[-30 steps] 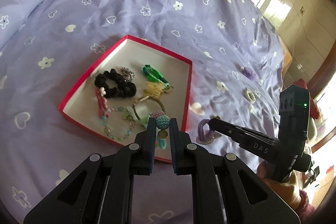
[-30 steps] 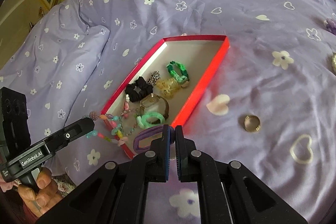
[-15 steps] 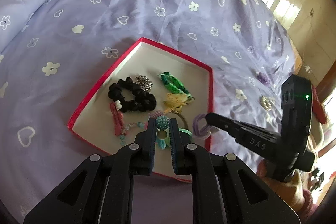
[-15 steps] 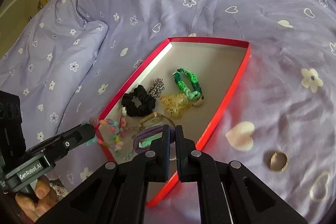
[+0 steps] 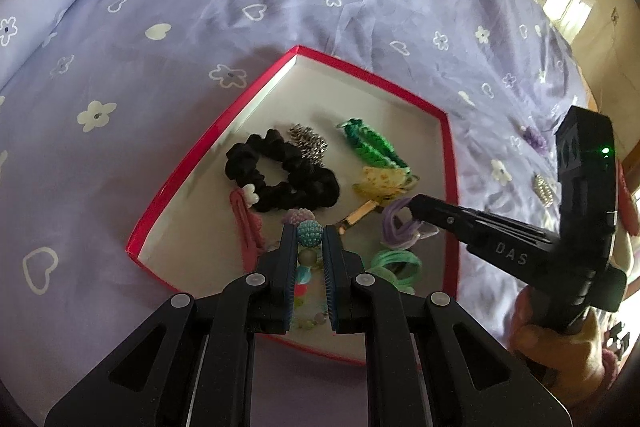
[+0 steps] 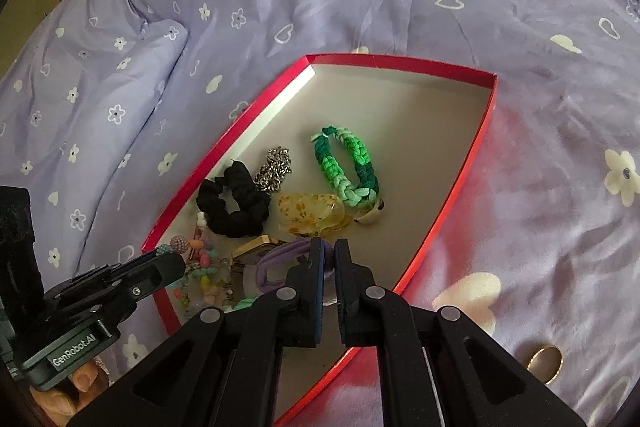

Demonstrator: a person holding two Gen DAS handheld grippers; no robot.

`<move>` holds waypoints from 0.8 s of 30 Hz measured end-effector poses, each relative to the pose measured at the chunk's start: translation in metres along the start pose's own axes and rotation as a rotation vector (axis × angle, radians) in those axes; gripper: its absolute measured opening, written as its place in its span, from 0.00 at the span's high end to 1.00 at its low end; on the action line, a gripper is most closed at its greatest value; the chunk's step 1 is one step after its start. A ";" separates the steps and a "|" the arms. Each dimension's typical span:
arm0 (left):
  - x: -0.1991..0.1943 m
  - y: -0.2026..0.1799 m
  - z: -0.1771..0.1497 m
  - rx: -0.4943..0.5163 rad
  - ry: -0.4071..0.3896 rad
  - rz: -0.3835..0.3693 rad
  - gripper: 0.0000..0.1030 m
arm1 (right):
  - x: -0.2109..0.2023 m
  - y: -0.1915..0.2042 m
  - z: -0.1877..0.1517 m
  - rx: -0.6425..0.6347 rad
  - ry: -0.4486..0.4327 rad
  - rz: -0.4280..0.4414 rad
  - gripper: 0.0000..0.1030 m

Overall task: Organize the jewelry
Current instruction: 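Carry bead bracelet and lavender hair tie into the red box and open both tools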

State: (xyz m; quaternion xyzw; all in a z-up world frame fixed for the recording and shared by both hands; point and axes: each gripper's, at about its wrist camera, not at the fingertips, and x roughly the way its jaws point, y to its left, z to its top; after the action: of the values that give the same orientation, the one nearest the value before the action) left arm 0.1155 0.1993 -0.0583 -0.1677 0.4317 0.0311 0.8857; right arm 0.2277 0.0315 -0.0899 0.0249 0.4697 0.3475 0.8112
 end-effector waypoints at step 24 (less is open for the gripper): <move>0.014 0.006 -0.003 -0.011 0.037 0.028 0.89 | 0.007 0.013 0.001 -0.087 0.031 -0.050 0.89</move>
State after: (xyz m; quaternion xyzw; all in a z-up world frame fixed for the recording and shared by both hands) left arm 0.1204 0.2030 -0.0727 -0.1673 0.4503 0.0428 0.8760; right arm 0.2233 0.0460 -0.0897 -0.0276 0.4669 0.3476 0.8127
